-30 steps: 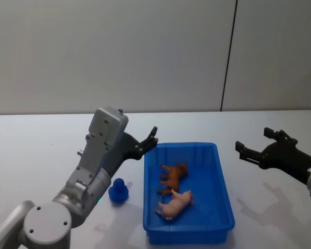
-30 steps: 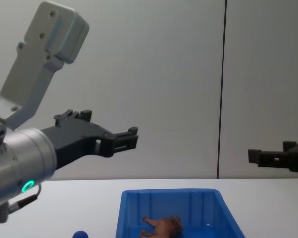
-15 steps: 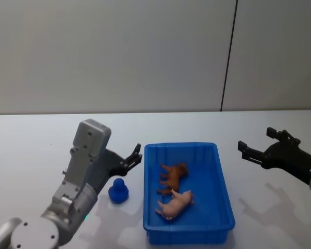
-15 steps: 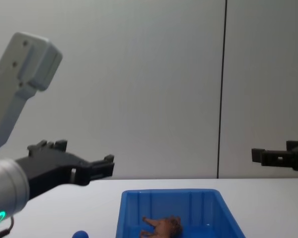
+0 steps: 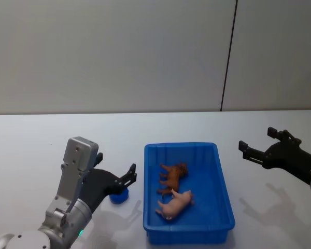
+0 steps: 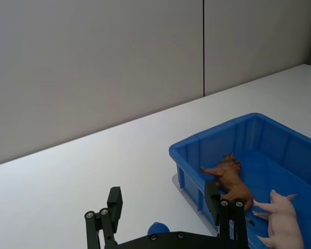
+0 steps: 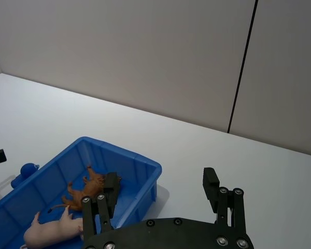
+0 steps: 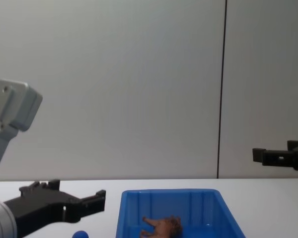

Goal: Pick up the two dolls from the table and place them into the box.

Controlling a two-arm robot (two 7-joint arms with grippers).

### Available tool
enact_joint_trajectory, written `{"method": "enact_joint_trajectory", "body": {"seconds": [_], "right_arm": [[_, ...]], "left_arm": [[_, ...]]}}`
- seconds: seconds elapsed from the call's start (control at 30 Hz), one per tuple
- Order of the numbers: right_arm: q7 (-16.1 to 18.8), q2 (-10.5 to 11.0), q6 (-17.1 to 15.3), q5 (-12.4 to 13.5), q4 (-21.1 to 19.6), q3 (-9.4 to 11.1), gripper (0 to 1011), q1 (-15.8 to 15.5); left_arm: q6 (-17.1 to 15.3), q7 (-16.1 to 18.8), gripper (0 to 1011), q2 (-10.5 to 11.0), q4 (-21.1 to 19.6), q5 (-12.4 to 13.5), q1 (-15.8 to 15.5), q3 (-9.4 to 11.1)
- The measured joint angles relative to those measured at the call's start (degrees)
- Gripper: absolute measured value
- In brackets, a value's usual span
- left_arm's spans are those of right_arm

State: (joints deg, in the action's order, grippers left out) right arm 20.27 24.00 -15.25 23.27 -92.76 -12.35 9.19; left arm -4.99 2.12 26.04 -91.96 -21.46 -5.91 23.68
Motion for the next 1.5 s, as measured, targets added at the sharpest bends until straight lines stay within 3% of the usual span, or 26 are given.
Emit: {"method": "enact_joint_trajectory", "body": {"seconds": [0.3,0.63,1.2,1.5], "right_arm": [[0.0,0.1,0.0,0.0,0.0,0.0,1001,0.0],[0.0,0.1,0.0,0.0,-0.1,0.0,1001,-0.1],[0.0,0.1,0.0,0.0,-0.1,0.0,1001,-0.1],[0.0,0.1,0.0,0.0,0.0,0.0,1001,-0.1]], "left_arm": [[-1.4,-5.6,1003,-0.7,4.4,-0.8,-2.0,-0.6],[-3.0,-10.1,1003,-1.8,9.2,0.5,-4.7,-1.1],[-4.8,-13.9,1003,-3.0,15.9,3.0,-7.8,-1.6],[-4.9,-15.2,824,-3.5,18.0,4.0,-8.8,-1.6]]}}
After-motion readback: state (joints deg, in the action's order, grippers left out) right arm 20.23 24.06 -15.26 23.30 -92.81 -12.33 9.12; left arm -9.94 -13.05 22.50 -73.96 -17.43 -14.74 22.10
